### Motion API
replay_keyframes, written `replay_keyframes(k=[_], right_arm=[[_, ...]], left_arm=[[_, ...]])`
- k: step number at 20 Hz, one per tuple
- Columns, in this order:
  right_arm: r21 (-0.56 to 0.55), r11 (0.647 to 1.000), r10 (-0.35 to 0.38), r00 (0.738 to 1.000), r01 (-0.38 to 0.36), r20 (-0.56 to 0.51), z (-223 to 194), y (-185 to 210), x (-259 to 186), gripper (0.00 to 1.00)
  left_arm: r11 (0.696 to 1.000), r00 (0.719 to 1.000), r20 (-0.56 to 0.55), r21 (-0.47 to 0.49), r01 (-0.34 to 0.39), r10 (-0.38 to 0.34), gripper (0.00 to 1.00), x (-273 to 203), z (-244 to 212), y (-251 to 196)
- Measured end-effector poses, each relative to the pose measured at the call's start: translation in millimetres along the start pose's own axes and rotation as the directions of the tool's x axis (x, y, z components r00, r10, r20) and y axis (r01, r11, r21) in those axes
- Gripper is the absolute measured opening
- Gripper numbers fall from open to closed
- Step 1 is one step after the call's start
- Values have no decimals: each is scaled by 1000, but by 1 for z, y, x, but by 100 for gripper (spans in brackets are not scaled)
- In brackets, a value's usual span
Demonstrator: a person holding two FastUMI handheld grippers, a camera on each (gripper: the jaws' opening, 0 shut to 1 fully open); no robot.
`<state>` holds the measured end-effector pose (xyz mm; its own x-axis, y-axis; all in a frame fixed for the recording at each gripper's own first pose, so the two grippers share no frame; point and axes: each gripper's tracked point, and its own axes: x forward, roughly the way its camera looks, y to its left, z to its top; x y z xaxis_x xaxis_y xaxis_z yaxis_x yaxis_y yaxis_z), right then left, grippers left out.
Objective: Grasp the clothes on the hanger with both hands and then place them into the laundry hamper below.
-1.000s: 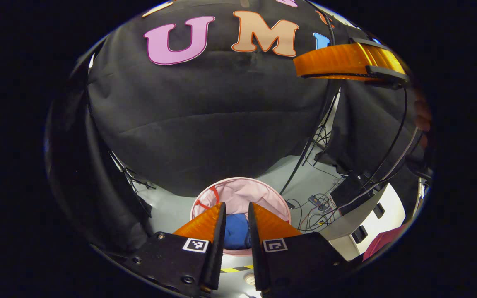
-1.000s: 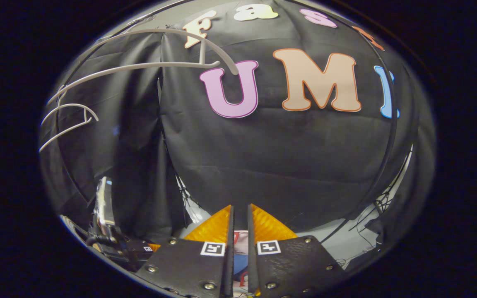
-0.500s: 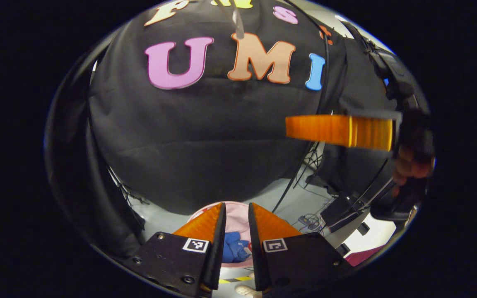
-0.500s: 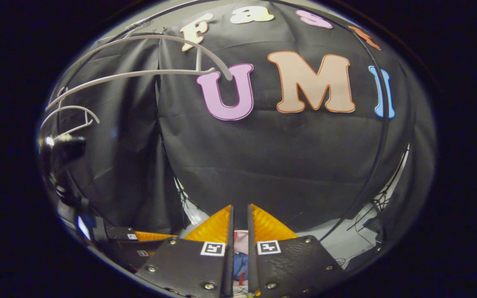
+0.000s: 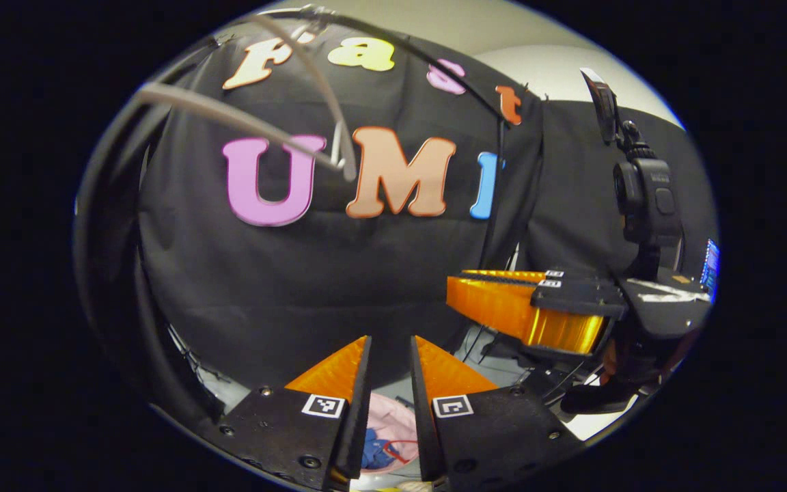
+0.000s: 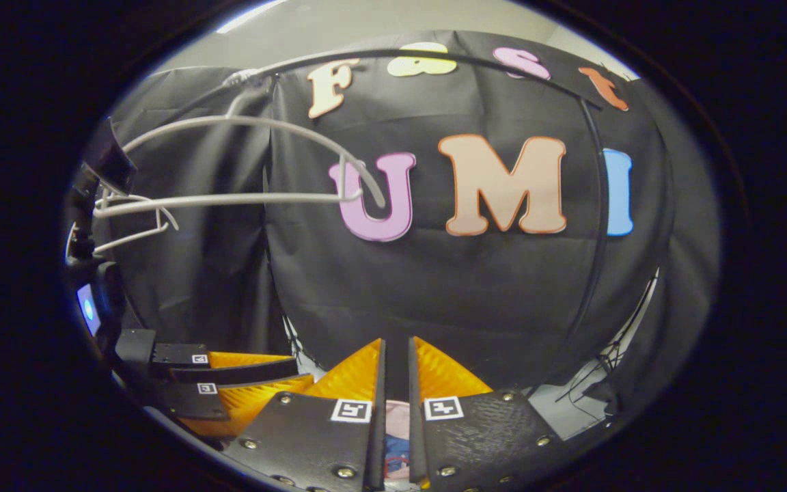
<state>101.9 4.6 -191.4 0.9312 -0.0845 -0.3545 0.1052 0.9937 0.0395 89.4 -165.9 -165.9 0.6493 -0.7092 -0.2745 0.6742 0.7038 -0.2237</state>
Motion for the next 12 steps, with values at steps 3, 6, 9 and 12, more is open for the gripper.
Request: replay_keyframes(k=[3, 6, 9, 12], right_arm=[[-27, 999, -22, 997, 24, 76, 35, -4, -32, 14], [-19, 999, -46, 987, 49, 155, 66, -5, -60, 14], [10, 996, -86, 972, 85, 218, 87, -13, -91, 39], [19, 991, -130, 960, 129, 246, 93, -26, -116, 68]], left_arm=[[1000, 993, 114, 26, 16, -19, 33, -20, 40, -15], [999, 972, 233, 33, 36, -43, 39, -38, 84, -28], [997, 950, 302, 49, 62, -74, 56, -51, 115, -42], [996, 932, 356, 72, 49, -71, 93, -66, 133, -46]])
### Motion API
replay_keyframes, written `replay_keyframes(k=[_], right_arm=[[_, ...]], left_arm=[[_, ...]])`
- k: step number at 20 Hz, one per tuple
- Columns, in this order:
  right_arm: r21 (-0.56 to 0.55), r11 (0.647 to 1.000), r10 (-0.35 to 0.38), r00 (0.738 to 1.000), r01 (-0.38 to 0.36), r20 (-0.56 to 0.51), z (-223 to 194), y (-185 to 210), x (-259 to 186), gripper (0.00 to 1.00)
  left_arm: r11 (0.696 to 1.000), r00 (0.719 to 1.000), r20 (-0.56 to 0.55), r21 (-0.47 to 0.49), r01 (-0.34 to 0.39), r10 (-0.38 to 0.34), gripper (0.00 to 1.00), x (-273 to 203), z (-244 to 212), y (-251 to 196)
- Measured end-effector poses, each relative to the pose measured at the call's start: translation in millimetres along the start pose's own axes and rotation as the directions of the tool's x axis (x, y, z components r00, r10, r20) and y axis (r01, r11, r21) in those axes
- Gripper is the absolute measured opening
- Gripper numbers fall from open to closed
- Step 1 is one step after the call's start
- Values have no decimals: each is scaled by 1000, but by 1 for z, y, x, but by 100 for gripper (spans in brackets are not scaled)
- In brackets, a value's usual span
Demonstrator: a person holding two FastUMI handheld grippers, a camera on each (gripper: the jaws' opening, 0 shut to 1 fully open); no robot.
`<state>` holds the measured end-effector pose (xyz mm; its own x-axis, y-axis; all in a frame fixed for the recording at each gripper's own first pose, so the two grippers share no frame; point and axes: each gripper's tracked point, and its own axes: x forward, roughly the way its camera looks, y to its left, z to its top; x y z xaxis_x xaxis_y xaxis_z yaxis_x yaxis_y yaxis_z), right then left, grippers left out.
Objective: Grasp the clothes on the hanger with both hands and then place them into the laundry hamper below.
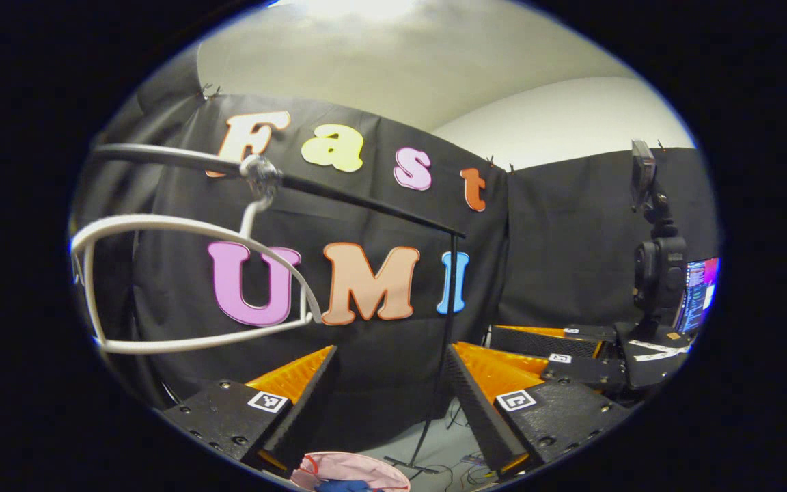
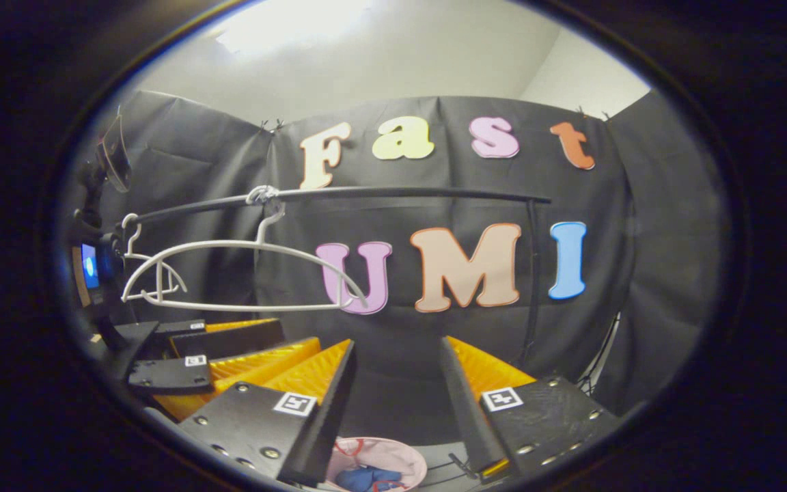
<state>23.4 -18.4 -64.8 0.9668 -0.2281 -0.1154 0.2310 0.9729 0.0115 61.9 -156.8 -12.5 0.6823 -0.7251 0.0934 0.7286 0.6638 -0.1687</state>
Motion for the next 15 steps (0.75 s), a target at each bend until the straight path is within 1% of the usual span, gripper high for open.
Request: replay_keyframes(k=[1, 2, 3, 4, 5, 6, 7, 8, 9, 10, 11, 12, 13, 15], right_arm=[[-4, 1000, -19, 1000, 19, 5, 2, -6, -7, 80], [-7, 999, -42, 999, 42, 9, 4, -14, -13, 91], [-9, 998, -62, 998, 62, 12, 6, -21, -19, 94], [-11, 997, -81, 997, 82, 16, 7, -29, -25, 100], [-14, 995, -100, 995, 100, 21, 10, -36, -31, 100], [-15, 993, -116, 993, 116, 23, 11, -44, -36, 100], [-16, 992, -129, 991, 129, 23, 12, -53, -40, 100], [-17, 990, -138, 990, 139, 25, 13, -60, -44, 100], [-21, 990, -142, 990, 142, 26, 15, -67, -47, 100], [-27, 989, -142, 989, 143, 32, 17, -75, -50, 99], [-33, 990, -139, 990, 140, 38, 20, -83, -51, 95], [-41, 990, -134, 990, 136, 47, 23, -91, -52, 95], [-51, 990, -129, 990, 132, 52, 26, -99, -52, 99], [-73, 991, -105, 993, 108, 50, 27, -115, -53, 99]], left_arm=[[1000, 1000, 8, 10, 3, -3, 94, -1, 3, -5], [1000, 1000, 13, 20, 6, -7, 94, -2, 5, -8], [999, 1000, 17, 32, 15, -15, 94, -4, 8, -12], [999, 1000, 20, 39, 23, -24, 94, -5, 10, -15], [999, 999, 22, 43, 32, -33, 94, -4, 11, -20], [998, 999, 23, 47, 38, -39, 97, -3, 12, -27], [998, 999, 21, 49, 42, -44, 94, 0, 11, -35], [998, 999, 22, 49, 41, -42, 95, 4, 11, -39], [998, 999, 18, 52, 39, -40, 94, 6, 11, -44], [998, 999, 13, 55, 36, -36, 95, 9, 10, -50], [998, 1000, 11, 56, 29, -29, 96, 12, 9, -56], [998, 1000, 11, 56, 22, -23, 95, 18, 10, -63], [998, 1000, 14, 54, 12, -13, 95, 22, 10, -69], [998, 1000, 21, 57, -14, 13, 94, 32, 11, -83]])
